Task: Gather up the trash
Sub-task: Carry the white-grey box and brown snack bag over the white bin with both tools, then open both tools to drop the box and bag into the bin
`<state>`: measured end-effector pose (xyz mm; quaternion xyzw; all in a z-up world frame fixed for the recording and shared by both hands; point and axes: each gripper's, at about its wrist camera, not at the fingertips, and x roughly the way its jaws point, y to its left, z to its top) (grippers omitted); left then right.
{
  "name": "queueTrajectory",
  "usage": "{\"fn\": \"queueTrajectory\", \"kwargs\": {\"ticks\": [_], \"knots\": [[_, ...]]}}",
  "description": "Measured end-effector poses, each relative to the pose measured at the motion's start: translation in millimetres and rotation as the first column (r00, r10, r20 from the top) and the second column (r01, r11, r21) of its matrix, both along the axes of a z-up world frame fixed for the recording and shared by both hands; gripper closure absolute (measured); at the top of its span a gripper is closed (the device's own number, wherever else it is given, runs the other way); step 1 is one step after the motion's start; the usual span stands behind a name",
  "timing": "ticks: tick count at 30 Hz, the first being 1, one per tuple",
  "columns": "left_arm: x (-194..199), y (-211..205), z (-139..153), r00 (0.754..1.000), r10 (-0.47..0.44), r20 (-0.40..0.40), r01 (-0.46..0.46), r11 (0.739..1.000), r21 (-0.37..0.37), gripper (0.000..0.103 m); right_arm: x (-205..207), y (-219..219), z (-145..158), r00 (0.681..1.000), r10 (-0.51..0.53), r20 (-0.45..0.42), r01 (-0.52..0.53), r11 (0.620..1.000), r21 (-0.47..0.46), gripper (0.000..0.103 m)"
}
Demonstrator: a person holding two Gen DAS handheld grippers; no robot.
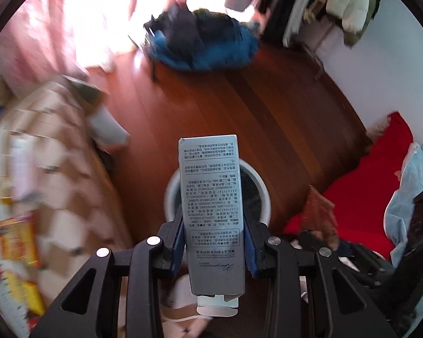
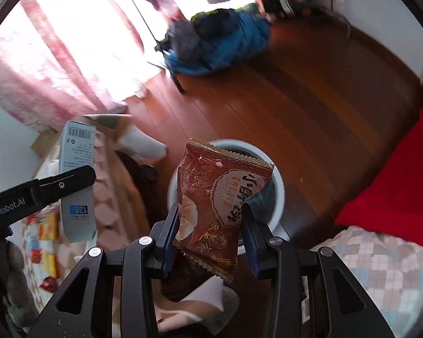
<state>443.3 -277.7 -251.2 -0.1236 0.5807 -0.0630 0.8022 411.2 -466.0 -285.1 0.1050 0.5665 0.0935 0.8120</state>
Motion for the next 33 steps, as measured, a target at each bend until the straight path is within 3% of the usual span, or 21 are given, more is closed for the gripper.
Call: {"fn": "queueTrajectory", "kwargs": {"ticks": [2, 7, 9, 10, 12, 17, 21, 25, 33], "knots": [[18, -12, -26, 0.998, -0.031, -0.061, 0.029, 0.999, -0.036, 0.071, 13, -9, -27, 0.999, -0.011, -0.048, 0.011, 1.0, 0.004, 0.061], [45, -29, -72, 0.986, -0.063, -0.152, 0.058, 0.998, -0.032, 0.067, 47, -27, -91, 0.989, -0.011, -0.148, 0.015, 1.0, 0.023, 0.061], [52, -29, -86, 0.981, -0.055, -0.186, 0.051, 0.998, -0.028, 0.045, 58, -29, -111, 0.985, -0.014, -0.174, 0.02, 0.999, 0.03, 0.059], [54, -29, -92, 0.979, -0.048, -0.199, 0.045, 0.999, -0.02, 0.026, 62, -31, -122, 0.981, -0.013, -0.193, 0.021, 0.999, 0.039, 0.056], [55, -22, -103, 0.977, -0.018, -0.214, 0.022, 1.0, 0.017, 0.02, 70, -32, -140, 0.973, -0.02, -0.231, 0.031, 0.999, 0.044, 0.031], [47, -13, -114, 0.971, 0.038, -0.235, -0.016, 0.995, 0.097, 0.005, 79, -39, -165, 0.96, -0.036, -0.277, 0.044, 0.999, 0.025, 0.0], [32, -9, -115, 0.975, 0.07, -0.213, -0.026, 0.979, 0.202, 0.005, 71, -43, -166, 0.958, -0.06, -0.28, 0.042, 0.997, -0.071, 0.0], [19, -7, -113, 0.978, 0.072, -0.194, -0.019, 0.966, 0.259, 0.005, 59, -40, -158, 0.96, -0.07, -0.273, 0.032, 0.989, -0.143, 0.0], [-6, -16, -84, 0.988, 0.052, -0.143, -0.009, 0.957, 0.291, 0.004, 30, -30, -110, 0.974, -0.067, -0.215, 0.026, 0.982, -0.189, 0.0]]}}
